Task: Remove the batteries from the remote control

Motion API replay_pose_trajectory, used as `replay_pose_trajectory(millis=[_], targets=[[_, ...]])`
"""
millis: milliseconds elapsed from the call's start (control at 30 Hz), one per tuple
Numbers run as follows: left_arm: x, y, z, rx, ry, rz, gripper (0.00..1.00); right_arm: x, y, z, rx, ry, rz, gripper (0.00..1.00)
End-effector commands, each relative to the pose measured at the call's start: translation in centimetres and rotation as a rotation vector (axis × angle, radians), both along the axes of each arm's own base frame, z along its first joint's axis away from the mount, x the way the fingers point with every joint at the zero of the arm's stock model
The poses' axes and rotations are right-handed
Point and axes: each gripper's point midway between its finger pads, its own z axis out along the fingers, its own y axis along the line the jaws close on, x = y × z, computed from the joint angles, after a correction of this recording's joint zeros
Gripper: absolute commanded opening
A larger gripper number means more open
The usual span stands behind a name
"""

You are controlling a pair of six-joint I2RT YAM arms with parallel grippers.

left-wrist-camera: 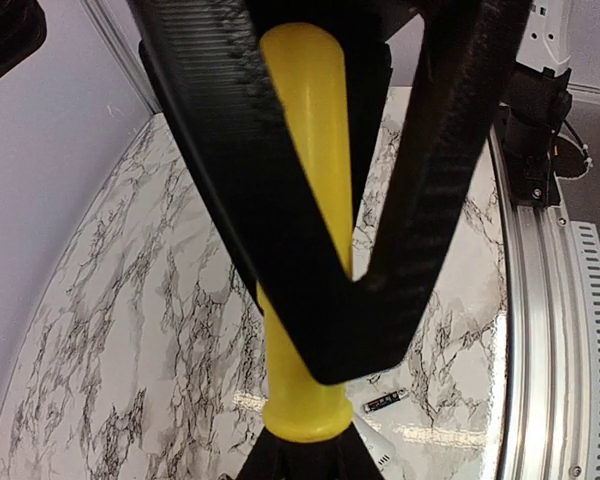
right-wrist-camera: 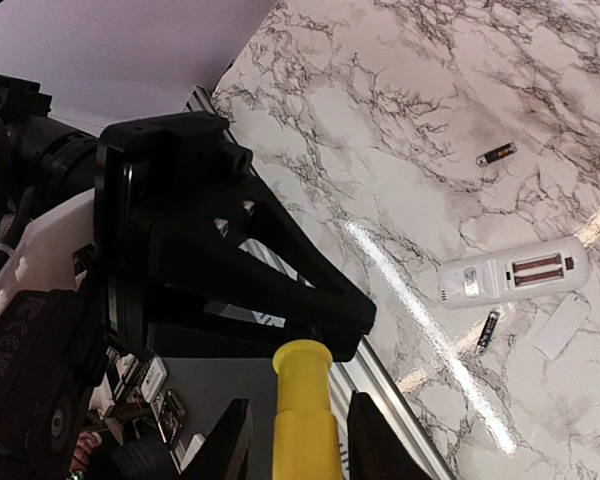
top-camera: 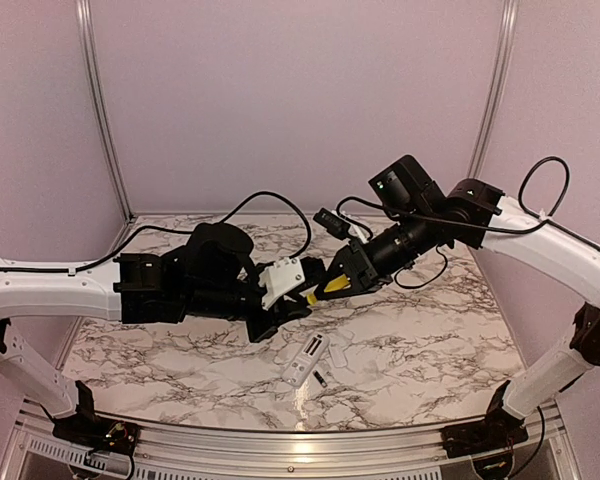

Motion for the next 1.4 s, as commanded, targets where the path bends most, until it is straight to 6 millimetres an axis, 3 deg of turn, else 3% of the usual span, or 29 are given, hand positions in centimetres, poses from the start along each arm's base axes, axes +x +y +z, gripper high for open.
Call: replay_pose_trajectory(millis=[0, 100, 267, 400, 533, 700, 1000, 1233, 1367], targets=[[0.6, -0.2, 1.5, -0.068, 0.006, 0.039, 0.0, 0.4, 0.5, 1.6, 0.03, -0.046, -0.013, 0.42], [0.7, 0.5, 1.4, -0.078, 0.015, 0.075, 0.0, 1.1, 0.4, 2.3, 0.033, -0.084, -0.043, 0.58], [1.1, 2.2, 1.1, -0.103, 0.038, 0.155, 0.0, 2.9, -0.4, 3.2, 0.02, -0.145, -0.123, 0.68], [1.4, 3.7, 0.1, -0.117, 0.078, 0.238, 0.0, 5.5, -2.5, 3.8, -0.006, -0.204, -0.254, 0.79], [2.1, 5.7, -0.8, -0.14, 0.112, 0.344, 0.0, 7.6, -5.2, 4.6, -0.014, -0.252, -0.377, 0.97], [3.7, 9.0, -2.4, -0.202, 0.225, 0.501, 0.0, 8.7, -7.1, 4.5, -0.059, -0.302, -0.454, 0.98], [6.7, 14.8, -7.6, -0.186, 0.395, 0.788, 0.0, 8.9, -7.5, 3.4, -0.091, -0.288, -0.484, 0.98], [7.7, 17.4, -11.4, -0.163, 0.524, 0.979, 0.0, 8.9, -8.4, 2.7, -0.139, -0.285, -0.507, 0.98], [7.4, 17.5, -14.0, -0.112, 0.596, 1.027, 0.0, 8.8, -8.6, 2.5, -0.148, -0.282, -0.512, 0.99]])
